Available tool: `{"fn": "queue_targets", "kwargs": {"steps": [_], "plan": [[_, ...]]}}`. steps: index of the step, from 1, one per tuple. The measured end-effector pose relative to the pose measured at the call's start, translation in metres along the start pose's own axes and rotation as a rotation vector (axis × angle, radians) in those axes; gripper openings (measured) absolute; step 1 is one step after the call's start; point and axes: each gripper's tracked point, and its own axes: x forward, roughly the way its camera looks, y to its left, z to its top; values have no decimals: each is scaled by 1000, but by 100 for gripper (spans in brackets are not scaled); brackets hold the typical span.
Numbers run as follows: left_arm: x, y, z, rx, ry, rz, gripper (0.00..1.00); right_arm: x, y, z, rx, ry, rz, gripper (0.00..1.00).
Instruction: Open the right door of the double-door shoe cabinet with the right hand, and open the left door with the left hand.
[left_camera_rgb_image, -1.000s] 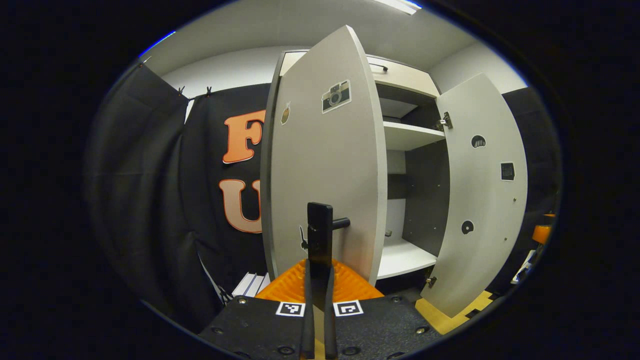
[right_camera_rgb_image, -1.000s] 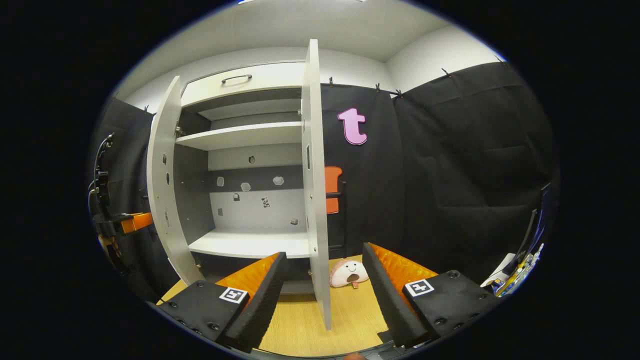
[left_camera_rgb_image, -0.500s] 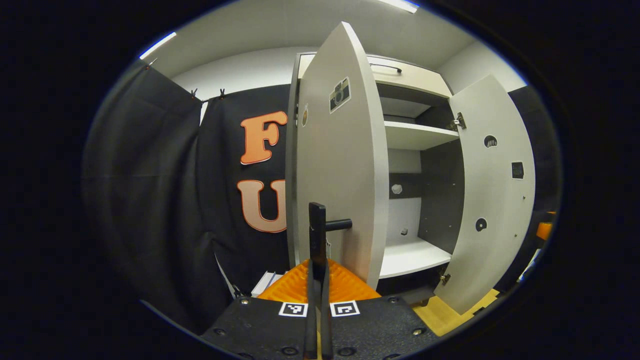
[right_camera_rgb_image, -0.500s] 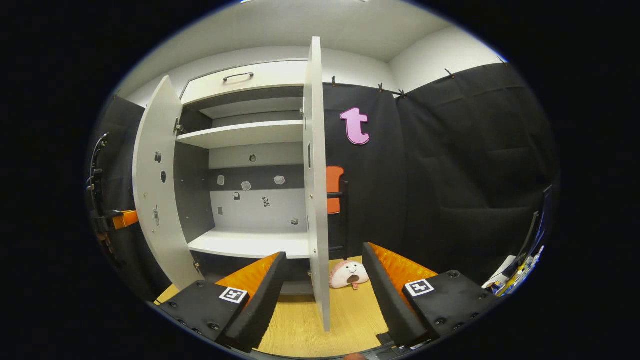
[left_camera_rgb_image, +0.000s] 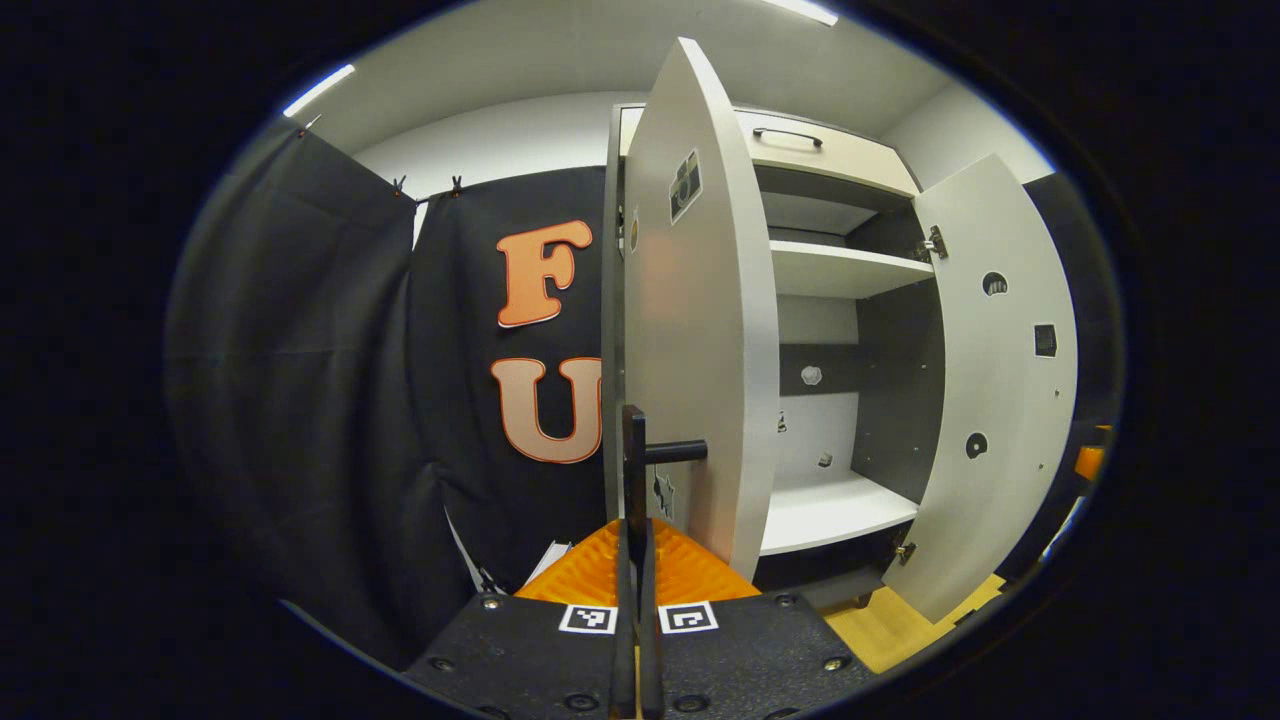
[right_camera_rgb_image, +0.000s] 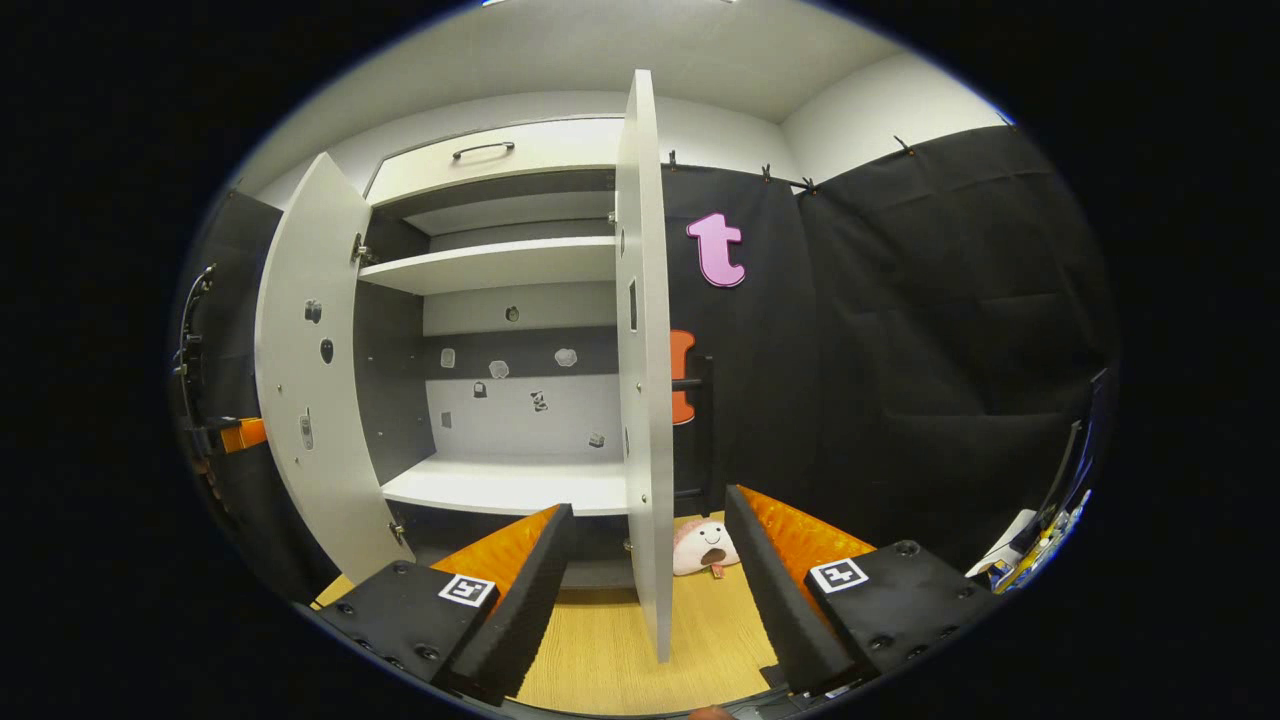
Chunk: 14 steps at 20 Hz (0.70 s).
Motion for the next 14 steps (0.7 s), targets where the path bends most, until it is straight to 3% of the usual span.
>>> {"fn": "queue_targets", "kwargs": {"steps": [7,9,14], "plan": [[-29,29,5,-49,-11,6,1,4,9,-1,1,5,11,89],[-46,44,7,-33,-17,42,0,6,10,0,-5,5,10,89],[-62,45,0,-69,4,38,0,15,15,-4,-7,14,9,89]]}}
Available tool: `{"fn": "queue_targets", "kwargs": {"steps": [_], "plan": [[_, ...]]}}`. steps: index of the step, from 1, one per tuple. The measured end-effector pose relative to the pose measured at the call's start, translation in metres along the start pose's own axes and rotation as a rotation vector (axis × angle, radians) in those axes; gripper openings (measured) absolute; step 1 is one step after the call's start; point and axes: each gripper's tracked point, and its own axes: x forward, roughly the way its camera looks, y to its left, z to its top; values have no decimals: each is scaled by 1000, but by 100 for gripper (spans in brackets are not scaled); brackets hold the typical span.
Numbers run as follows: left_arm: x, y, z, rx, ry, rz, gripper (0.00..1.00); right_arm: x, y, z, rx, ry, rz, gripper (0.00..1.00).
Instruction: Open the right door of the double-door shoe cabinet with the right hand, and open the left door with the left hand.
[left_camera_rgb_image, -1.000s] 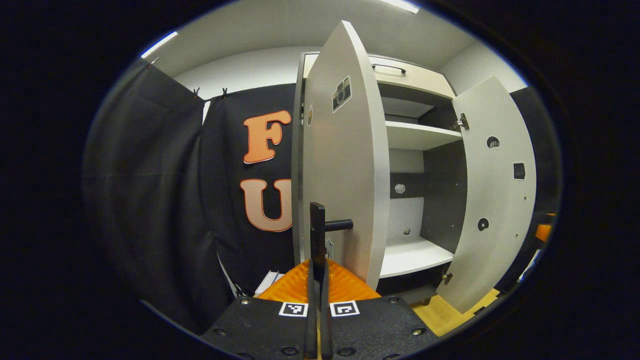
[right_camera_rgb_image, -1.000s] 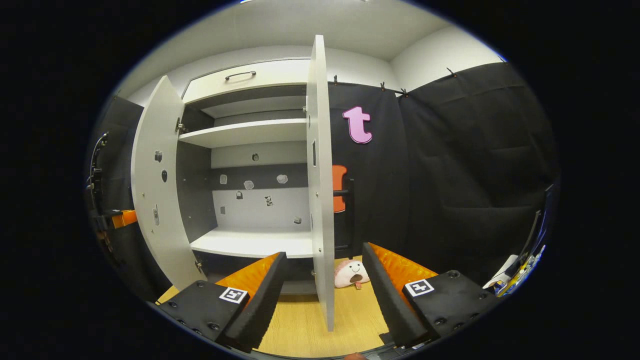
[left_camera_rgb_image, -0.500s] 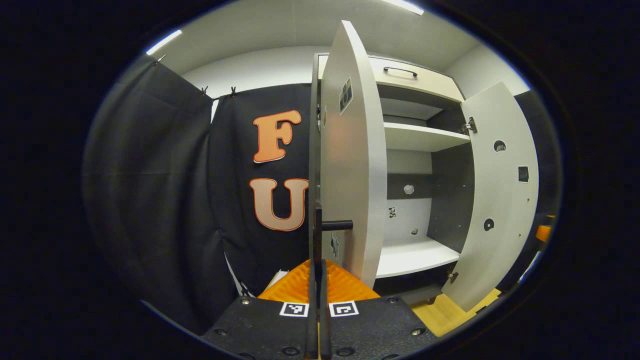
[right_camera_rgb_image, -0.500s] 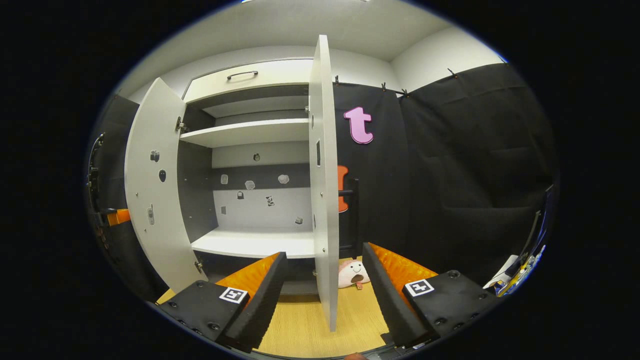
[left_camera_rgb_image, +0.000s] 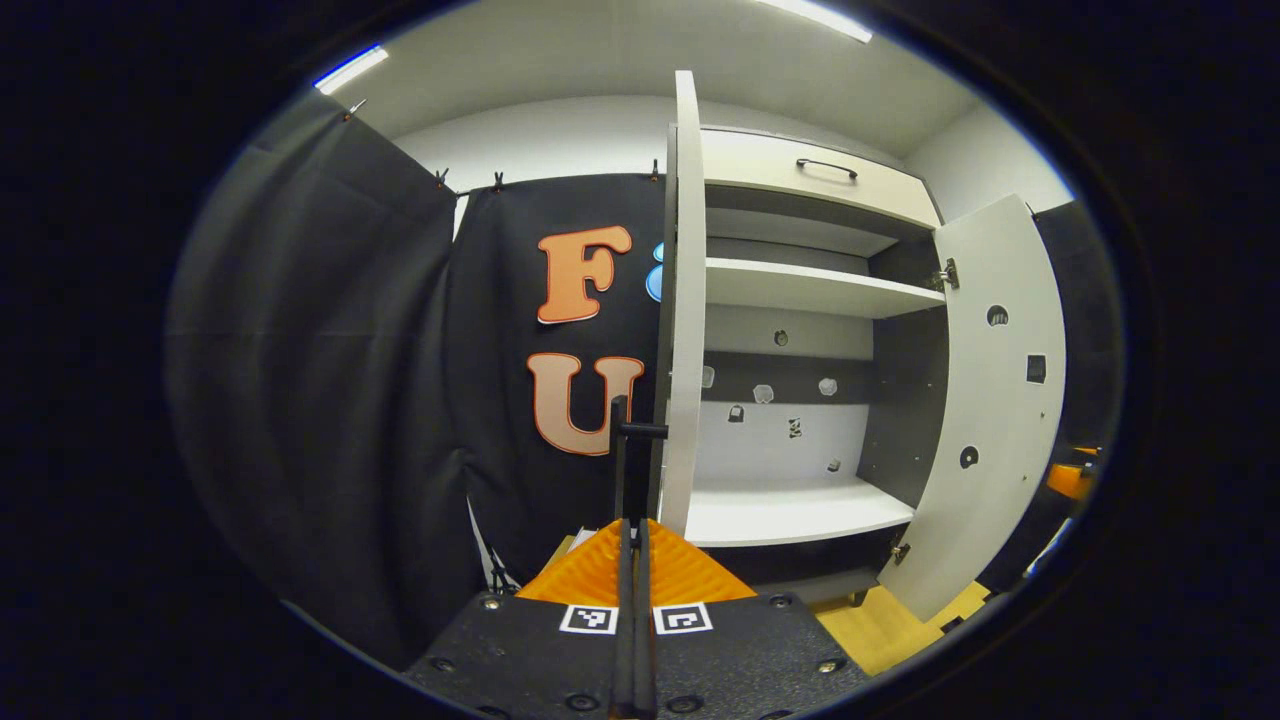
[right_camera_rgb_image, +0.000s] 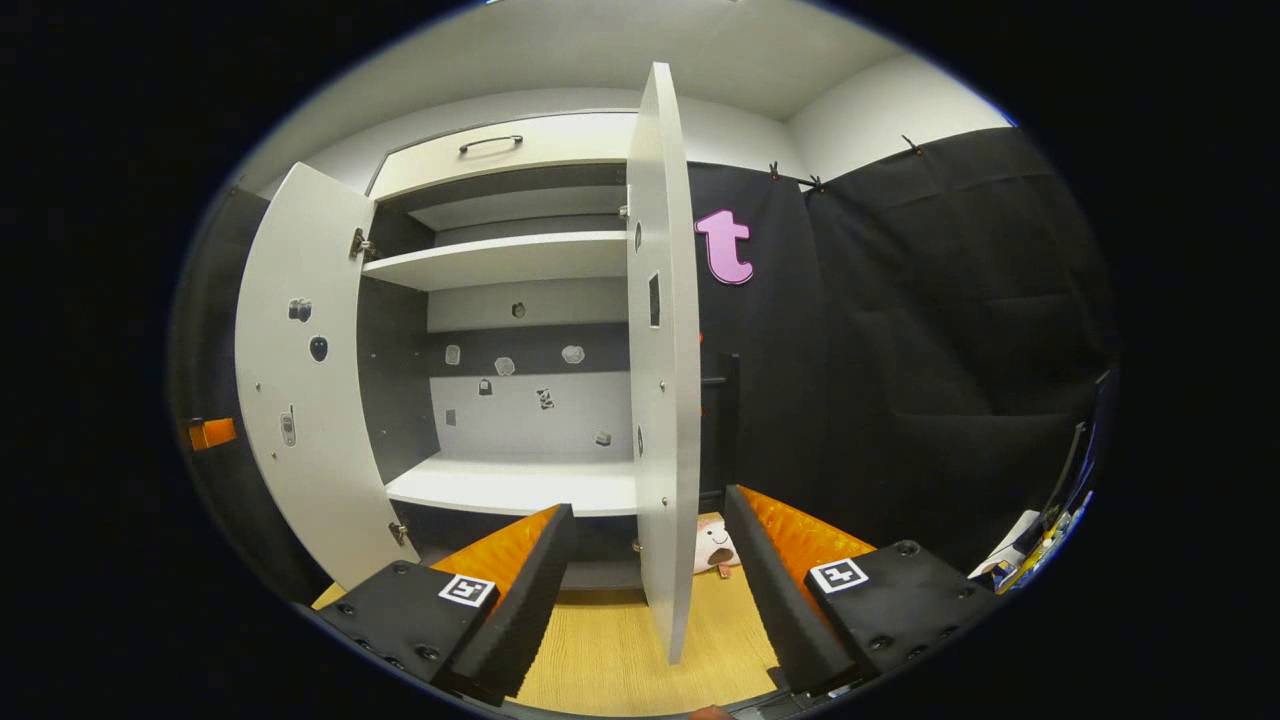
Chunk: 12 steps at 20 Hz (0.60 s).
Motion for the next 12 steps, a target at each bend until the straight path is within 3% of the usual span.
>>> {"fn": "queue_targets", "kwargs": {"steps": [1,2,4,6,7,8,9,12], "plan": [[-6,-1,-1,-7,2,-1,0,1,-2,0,-1,1,-1,89],[-11,-3,-1,-11,5,-5,0,1,-3,0,-4,1,-3,99],[-19,-7,0,-13,9,0,0,2,-4,1,-10,-1,-5,99],[-24,-10,2,-28,9,7,0,-1,-5,2,-16,-5,-11,99],[-27,-11,2,-32,8,19,0,-2,-6,2,-17,-6,-13,90],[-31,-13,4,-30,4,27,0,-3,-9,3,-19,-7,-16,90],[-36,-16,4,-23,3,37,9,-4,-11,3,-20,-8,-19,90],[-44,-23,6,-11,2,42,22,-8,-14,5,-25,-11,-28,89]]}}
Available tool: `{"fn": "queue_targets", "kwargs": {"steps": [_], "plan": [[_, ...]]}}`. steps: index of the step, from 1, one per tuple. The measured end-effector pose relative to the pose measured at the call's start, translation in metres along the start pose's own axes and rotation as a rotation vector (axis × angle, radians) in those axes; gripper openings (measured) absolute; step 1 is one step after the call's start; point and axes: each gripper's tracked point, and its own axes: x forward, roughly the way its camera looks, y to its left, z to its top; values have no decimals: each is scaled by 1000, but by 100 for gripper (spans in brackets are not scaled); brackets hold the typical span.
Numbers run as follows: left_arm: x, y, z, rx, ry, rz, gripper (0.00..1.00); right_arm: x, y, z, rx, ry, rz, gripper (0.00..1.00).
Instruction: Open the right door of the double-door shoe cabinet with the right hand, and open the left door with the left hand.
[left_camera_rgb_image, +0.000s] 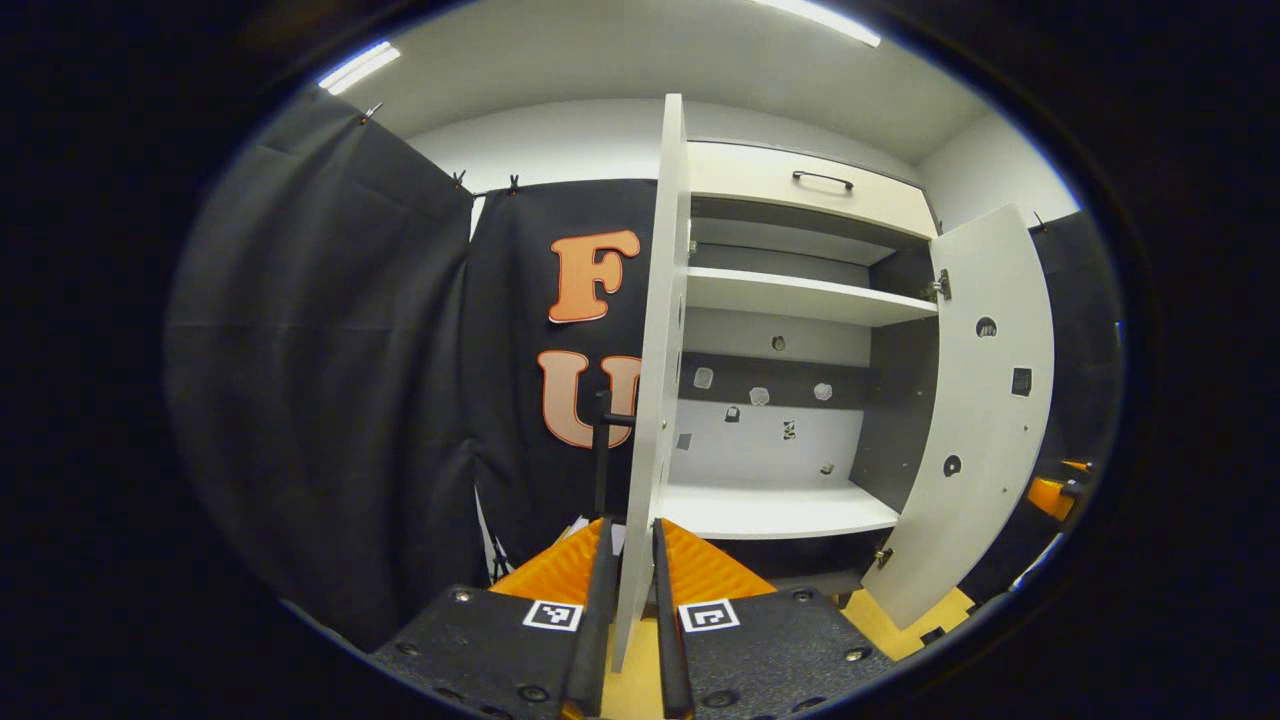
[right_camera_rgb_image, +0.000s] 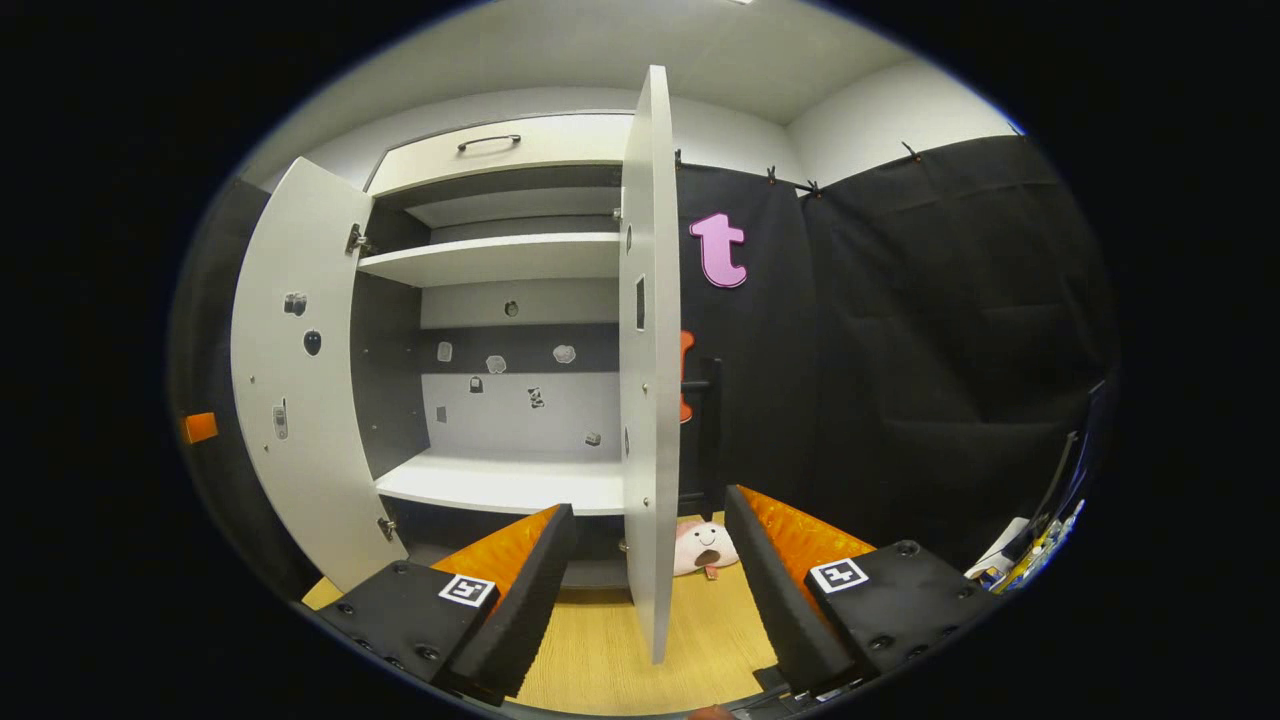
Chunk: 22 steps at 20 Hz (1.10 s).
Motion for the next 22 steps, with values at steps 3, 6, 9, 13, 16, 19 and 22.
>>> {"fn": "queue_targets", "kwargs": {"steps": [3,6,9,13,16,19,22], "plan": [[-6,-9,-6,-13,19,-11,35,-4,-3,0,-3,-2,-5,89],[-11,-16,-11,-28,35,-26,51,-9,-4,-3,-10,2,-7,89],[-15,-15,-8,-26,26,-15,55,-14,-4,-6,-1,6,-11,90],[-20,-20,-5,-9,14,-27,61,-18,-4,-10,2,11,-11,89],[-21,-24,-5,8,12,-35,72,-22,-4,-11,-1,10,-12,89],[-24,-29,-2,6,4,-43,76,-24,-3,-11,3,12,-6,89],[-26,-35,-3,15,4,-62,88,-26,-3,-12,5,12,-6,90]]}}
